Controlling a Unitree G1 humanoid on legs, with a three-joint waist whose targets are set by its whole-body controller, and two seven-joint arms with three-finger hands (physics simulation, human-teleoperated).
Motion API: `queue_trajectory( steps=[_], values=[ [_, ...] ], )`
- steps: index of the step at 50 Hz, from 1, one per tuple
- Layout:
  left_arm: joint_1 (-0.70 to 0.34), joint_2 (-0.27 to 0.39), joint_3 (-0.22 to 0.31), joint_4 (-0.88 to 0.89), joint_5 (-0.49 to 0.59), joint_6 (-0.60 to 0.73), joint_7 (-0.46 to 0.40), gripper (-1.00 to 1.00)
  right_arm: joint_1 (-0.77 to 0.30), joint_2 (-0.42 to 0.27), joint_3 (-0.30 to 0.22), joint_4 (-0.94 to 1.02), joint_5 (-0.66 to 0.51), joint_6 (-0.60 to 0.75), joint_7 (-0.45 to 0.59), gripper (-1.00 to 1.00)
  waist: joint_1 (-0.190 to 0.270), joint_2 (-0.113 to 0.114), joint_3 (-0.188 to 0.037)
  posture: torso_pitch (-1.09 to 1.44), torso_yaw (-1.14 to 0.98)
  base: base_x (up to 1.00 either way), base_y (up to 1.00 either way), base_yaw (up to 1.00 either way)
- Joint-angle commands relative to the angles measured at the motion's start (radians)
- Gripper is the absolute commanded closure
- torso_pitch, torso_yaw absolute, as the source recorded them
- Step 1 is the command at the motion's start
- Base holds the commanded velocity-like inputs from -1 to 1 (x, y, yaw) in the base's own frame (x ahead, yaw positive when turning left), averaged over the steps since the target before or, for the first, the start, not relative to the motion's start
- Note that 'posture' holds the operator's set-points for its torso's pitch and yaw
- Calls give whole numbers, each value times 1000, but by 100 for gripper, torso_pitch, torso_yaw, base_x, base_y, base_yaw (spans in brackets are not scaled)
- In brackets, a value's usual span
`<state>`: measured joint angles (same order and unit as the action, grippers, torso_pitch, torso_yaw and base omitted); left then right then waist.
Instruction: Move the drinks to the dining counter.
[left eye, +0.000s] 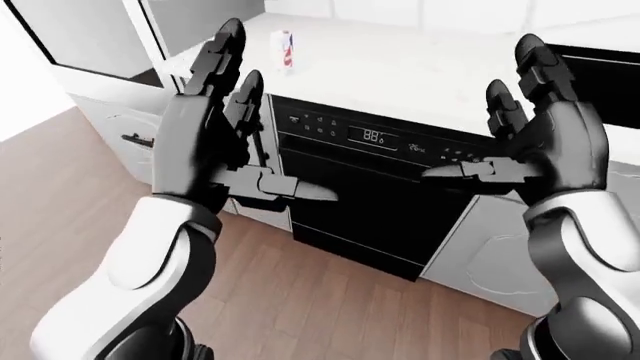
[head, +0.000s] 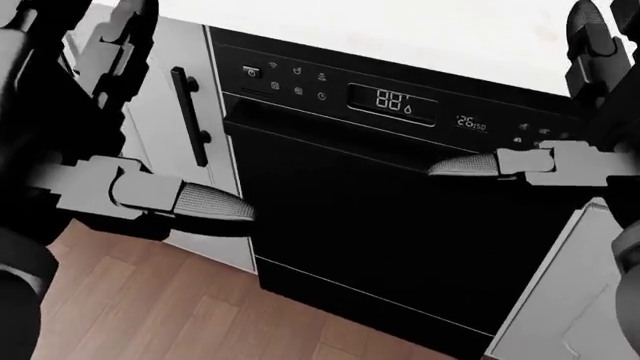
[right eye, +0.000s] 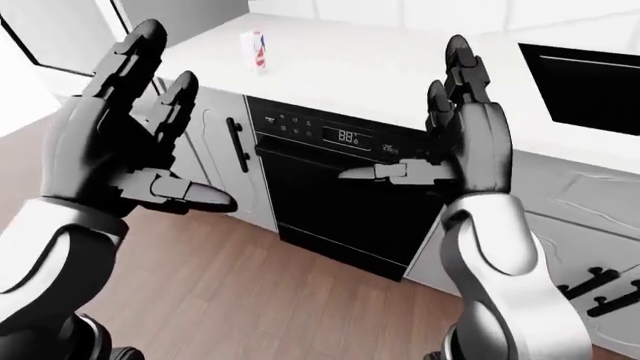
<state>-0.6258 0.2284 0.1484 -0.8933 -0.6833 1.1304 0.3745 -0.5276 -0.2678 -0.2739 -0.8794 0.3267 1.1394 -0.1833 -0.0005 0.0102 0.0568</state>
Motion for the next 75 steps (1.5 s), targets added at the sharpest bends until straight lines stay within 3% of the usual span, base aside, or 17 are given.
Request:
queue_trajectory(
  steps=[1,4,7,11,15,17,25,26,34,38,39,49,55,57,58,60,75],
  values=[
    [-21,7,21,-28,20,-43,-2,-100,-26,-7,6,-33,7,-42,5,-100,5,-10,-31,0,0,0,0,0],
    [-20,2,23,-30,26,-41,-6,-100,-22,-7,7,-30,6,-49,6,-100,4,-6,-60,0,0,0,5,0],
    [-21,-1,22,-33,29,-36,-6,-100,-18,-7,9,-30,4,-52,5,-100,2,-31,-38,0,0,0,18,0],
    [-17,-4,19,-33,36,-39,-12,-100,-18,-3,5,-34,7,-49,4,-100,6,-52,-49,0,0,0,27,0],
    [-13,-5,17,-32,45,-42,-19,-100,-16,-3,2,-35,11,-50,2,-100,2,-1,-25,0,0,0,27,0],
    [-12,-7,15,-32,51,-41,-21,-100,-14,-2,-5,-36,16,-51,1,-100,-3,68,-46,0,0,0,27,0],
    [-13,-17,-2,-24,93,-42,-41,-100,-8,-7,-10,-24,29,-70,-9,-100,-2,17,-8,0,0,0,1,0],
    [-14,-20,-3,-26,95,-38,-42,-100,-9,-9,-10,-25,31,-69,-11,-100,-1,16,-33,0,0,20,0,0],
    [-13,-32,-3,-31,116,-28,-58,-100,1,-12,-6,-29,33,-74,-15,-100,12,-36,-13,0,0,30,0,0],
    [-17,-37,-3,-32,121,-21,-61,-100,5,-12,-7,-28,33,-78,-14,-100,16,-104,-15,0,0,30,0,0],
    [-15,-38,-5,-31,125,-23,-63,-100,8,-13,-6,-26,31,-81,-13,-100,13,-73,-12,0,0,30,0,0],
    [-18,-44,0,-32,136,-21,-76,-100,8,-14,1,-22,17,-90,-7,-100,20,-65,-27,0,0,26,22,0],
    [-12,-46,-2,-30,142,-28,-80,-100,8,-8,-5,-27,19,-87,-6,-100,12,-2,-32,0,0,20,42,0],
    [-10,-47,-2,-32,144,-28,-81,-100,10,-7,-5,-29,20,-86,-7,-100,10,47,-50,0,0,19,33,0],
    [-9,-47,-2,-32,144,-29,-82,-100,9,-7,-7,-30,22,-85,-8,-100,11,40,-56,0,0,18,30,0],
    [-7,-47,-3,-33,145,-29,-83,-100,11,-8,-5,-27,21,-90,-7,-100,12,56,-15,0,0,19,28,0],
    [-10,-56,-13,-25,165,-31,-93,-100,15,-16,-20,-9,40,-110,-20,-100,12,15,-33,0,0,18,2,0]
  ],
)
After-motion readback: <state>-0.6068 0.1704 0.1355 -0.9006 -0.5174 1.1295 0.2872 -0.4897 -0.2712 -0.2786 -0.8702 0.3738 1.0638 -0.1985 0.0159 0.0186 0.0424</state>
